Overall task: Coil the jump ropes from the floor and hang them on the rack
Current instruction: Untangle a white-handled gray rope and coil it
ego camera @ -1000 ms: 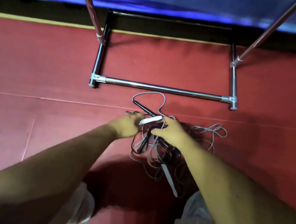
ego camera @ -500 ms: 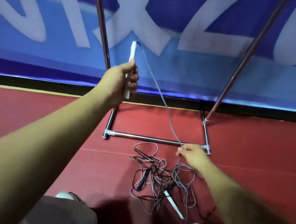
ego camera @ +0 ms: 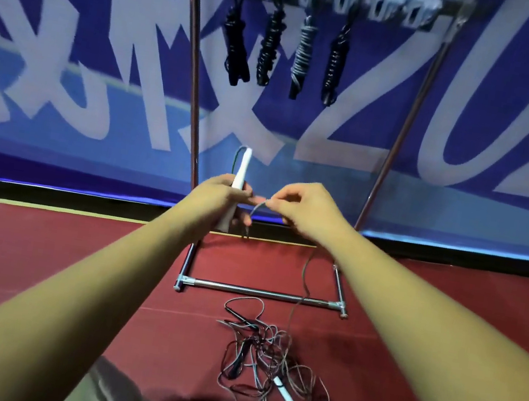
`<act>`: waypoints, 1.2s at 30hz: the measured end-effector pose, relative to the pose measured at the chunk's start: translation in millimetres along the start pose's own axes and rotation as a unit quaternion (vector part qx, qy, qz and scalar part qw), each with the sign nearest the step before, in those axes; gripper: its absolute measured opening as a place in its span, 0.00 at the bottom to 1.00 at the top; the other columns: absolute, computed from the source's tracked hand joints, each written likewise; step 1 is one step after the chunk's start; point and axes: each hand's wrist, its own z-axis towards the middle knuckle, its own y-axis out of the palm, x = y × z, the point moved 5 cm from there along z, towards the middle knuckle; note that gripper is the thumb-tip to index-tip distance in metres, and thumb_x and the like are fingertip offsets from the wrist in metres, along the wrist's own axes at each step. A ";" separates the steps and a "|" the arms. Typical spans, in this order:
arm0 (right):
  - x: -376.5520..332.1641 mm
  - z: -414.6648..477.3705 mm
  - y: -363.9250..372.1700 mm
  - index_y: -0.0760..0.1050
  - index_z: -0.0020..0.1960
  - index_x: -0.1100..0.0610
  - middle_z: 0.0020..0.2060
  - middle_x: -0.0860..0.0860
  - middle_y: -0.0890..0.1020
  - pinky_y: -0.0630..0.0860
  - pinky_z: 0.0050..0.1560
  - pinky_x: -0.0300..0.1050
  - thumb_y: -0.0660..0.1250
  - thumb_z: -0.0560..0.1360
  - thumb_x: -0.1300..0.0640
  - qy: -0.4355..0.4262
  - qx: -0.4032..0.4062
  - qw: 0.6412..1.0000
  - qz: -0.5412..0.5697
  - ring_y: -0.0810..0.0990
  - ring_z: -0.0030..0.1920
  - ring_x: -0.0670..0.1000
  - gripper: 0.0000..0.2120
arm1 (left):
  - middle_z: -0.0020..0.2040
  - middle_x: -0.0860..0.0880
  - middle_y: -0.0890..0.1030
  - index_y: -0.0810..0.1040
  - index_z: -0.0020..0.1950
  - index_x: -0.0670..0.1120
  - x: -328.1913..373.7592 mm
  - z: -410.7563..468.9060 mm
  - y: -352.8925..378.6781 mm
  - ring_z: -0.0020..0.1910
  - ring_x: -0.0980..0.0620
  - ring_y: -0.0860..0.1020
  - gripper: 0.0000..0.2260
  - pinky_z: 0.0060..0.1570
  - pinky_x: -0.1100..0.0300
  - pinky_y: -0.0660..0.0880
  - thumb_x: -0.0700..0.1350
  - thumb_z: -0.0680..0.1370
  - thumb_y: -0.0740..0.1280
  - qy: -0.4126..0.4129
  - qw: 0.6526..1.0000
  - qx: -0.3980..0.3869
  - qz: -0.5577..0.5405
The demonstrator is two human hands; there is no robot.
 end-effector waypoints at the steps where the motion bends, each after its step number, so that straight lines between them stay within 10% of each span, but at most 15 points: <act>1: -11.1 -1.7 -5.2 0.82 0.40 0.60 0.24 0.48 0.76 0.64 0.25 0.30 0.72 0.75 0.59 -0.010 0.015 1.000 -0.002 0.69 0.20 0.39 0.06 | 0.37 0.45 0.84 0.71 0.49 0.42 2.6 -4.9 3.3 0.24 0.49 0.70 0.03 0.22 0.64 0.64 0.40 0.81 0.62 -0.002 1.000 -0.023 0.007; 7: -13.9 -14.8 -15.3 0.79 0.37 0.55 0.24 0.47 0.75 0.67 0.28 0.37 0.70 0.76 0.52 -0.028 -0.018 0.998 -0.048 0.69 0.23 0.42 0.11 | 0.27 0.53 0.64 0.74 0.43 0.45 18.6 -16.6 0.7 0.21 0.58 0.58 0.07 0.20 0.67 0.54 0.45 0.80 0.67 0.007 0.999 -0.016 -0.041; 15: 129.5 -41.9 -13.7 0.73 0.34 0.52 0.31 0.49 0.79 0.70 0.39 0.41 0.67 0.78 0.56 0.103 -0.064 0.983 -0.134 0.74 0.31 0.44 0.14 | 0.27 0.55 0.62 0.71 0.38 0.47 16.8 7.9 -28.4 0.20 0.60 0.59 0.11 0.19 0.68 0.56 0.43 0.81 0.63 0.022 0.966 0.017 -0.257; 23: 125.7 -18.1 -9.1 0.82 0.44 0.58 0.22 0.48 0.72 0.67 0.28 0.36 0.67 0.78 0.59 0.092 0.052 0.994 0.022 0.70 0.20 0.41 0.07 | 0.45 0.43 0.78 0.77 0.60 0.41 -30.7 30.1 -42.4 0.25 0.53 0.81 0.09 0.21 0.68 0.68 0.39 0.80 0.67 -0.022 0.975 0.175 0.133; 27: 90.0 -2.0 11.7 0.83 0.43 0.55 0.22 0.39 0.75 0.62 0.28 0.33 0.69 0.77 0.55 0.024 -0.026 0.999 -0.033 0.70 0.23 0.39 0.07 | 0.40 0.45 0.80 0.80 0.56 0.45 -51.6 38.6 -18.2 0.29 0.52 0.82 0.06 0.26 0.63 0.63 0.41 0.80 0.66 0.005 0.987 0.100 0.122; 31: 82.5 11.9 23.4 0.83 0.42 0.54 0.31 0.51 0.81 0.64 0.32 0.40 0.69 0.76 0.52 -0.001 -0.029 0.997 -0.076 0.70 0.28 0.43 0.08 | 0.50 0.49 0.86 0.80 0.53 0.47 -78.0 46.0 7.3 0.29 0.47 0.79 0.05 0.29 0.58 0.57 0.46 0.81 0.65 -0.006 0.995 -0.003 0.097; 36: 105.2 18.2 35.0 0.84 0.42 0.53 0.33 0.48 0.82 0.71 0.41 0.44 0.70 0.75 0.55 -0.003 -0.018 0.999 -0.043 0.75 0.34 0.47 0.06 | 0.30 0.52 0.70 0.79 0.45 0.46 -105.5 46.6 19.6 0.25 0.55 0.65 0.09 0.25 0.62 0.60 0.50 0.80 0.67 -0.021 0.986 -0.061 0.151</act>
